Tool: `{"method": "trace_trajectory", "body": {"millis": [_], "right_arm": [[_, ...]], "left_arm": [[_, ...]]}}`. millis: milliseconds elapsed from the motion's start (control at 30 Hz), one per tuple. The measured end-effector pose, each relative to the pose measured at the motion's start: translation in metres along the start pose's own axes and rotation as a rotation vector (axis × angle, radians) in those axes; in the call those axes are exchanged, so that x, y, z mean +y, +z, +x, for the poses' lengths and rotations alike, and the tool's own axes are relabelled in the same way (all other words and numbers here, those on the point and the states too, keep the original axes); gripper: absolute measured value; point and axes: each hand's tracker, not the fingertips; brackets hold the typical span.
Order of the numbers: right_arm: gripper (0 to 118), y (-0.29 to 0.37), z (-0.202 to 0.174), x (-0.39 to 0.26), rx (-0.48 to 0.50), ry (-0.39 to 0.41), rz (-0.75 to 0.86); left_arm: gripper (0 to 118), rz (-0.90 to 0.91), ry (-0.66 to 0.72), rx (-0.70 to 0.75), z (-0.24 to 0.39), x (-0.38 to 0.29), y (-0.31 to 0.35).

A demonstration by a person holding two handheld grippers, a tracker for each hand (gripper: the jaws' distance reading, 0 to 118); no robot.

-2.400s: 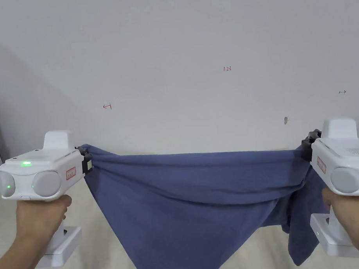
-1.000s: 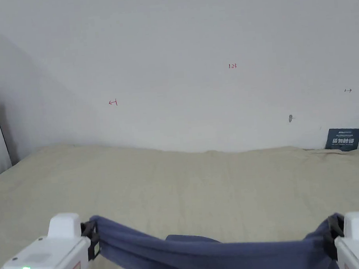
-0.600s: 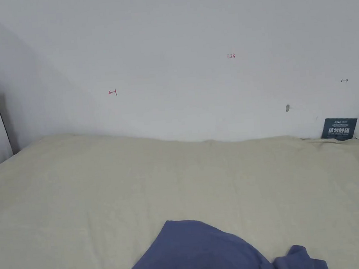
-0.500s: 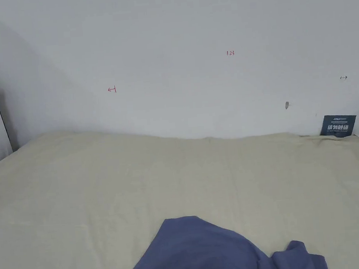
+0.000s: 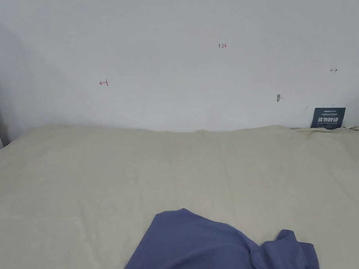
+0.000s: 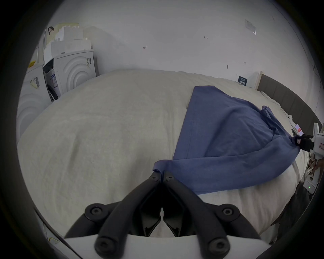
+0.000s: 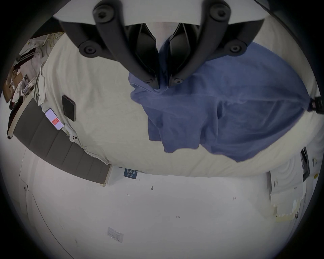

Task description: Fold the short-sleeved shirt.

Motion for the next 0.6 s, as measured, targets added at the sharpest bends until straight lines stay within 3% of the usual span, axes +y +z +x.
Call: {"method": "trace_trajectory", "body": {"millis": [67,133,233,367,533,600], "right_arm": [[25,0.008,0.004,0.011,0.019,-0.019,0.031],[34,0.018,0.007,0.022,0.019,-0.023,0.070],[37,0.035,0.009,0.044,0.029,-0.048,0.156],[47,0.050,0.004,0.069,0.058,-0.048,0.223],[47,0.062,-0.010,0.085,0.084,-0.065,0.294],[43,0.065,-0.016,0.087,0.094,-0.069,0.317]], "left_arm": [[5,0.029,0.005,0.002,-0.002,0.006,0.009],[21,0.066,-0.002,-0.006,0.008,0.015,0.034],[26,0.156,-0.076,0.046,0.016,0.026,0.064],[51,0.275,-0.046,0.070,0.017,0.044,0.087],[53,0.345,0.003,0.048,0.014,0.059,0.090],[48,0.364,-0.008,0.027,0.019,0.065,0.092]]}}
